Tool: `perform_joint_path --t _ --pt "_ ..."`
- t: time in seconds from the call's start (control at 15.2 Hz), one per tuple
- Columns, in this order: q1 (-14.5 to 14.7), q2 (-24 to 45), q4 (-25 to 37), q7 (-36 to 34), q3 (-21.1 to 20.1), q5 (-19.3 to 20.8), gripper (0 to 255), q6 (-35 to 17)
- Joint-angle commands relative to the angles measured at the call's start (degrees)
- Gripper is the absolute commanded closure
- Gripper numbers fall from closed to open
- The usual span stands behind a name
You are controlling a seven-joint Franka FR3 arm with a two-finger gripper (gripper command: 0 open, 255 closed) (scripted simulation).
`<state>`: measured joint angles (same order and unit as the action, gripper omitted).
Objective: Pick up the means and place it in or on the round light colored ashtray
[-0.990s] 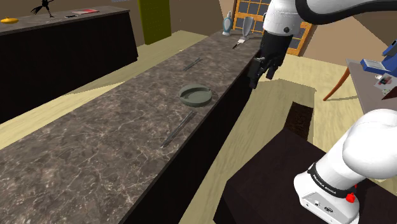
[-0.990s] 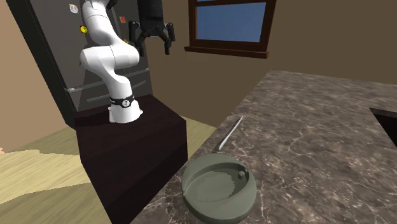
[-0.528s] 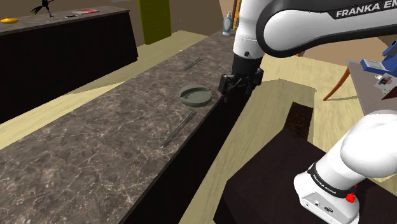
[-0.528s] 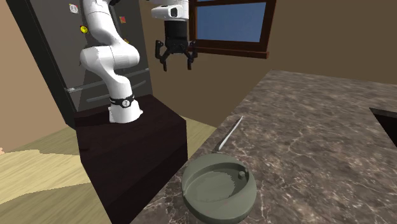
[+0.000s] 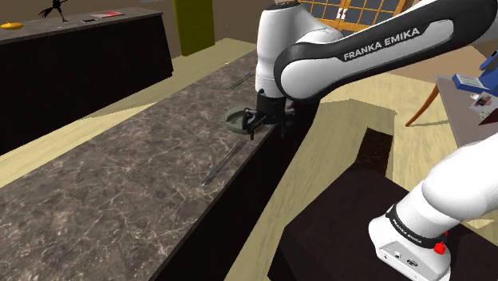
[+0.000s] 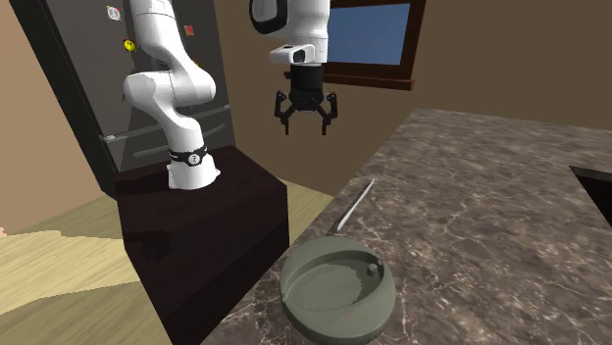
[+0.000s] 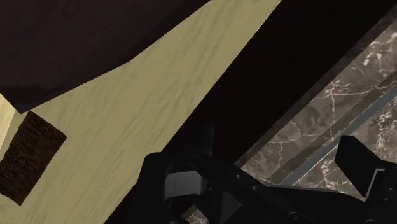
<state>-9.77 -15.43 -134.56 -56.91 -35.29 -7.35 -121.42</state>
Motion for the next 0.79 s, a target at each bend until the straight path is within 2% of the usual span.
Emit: perform_joint_path --t 0.0,0.2,0.33,0.53,0.73 --pt "-1.9 5.9 3.0 -8.3 -2.8 3.3 0 -2.3" --pt "-3.3 14.8 7.4 -20.5 -5.2 10.1 0 -4.9" --pt "-2.9 20.8 10.9 -28.6 -5.2 15.1 0 -5.8" --pt "-0.6 29.3 16.6 -39.5 -3.2 21.8 0 -6.2" --pt "2.7 36.7 22.8 -48.2 0.2 26.3 0 -6.0"
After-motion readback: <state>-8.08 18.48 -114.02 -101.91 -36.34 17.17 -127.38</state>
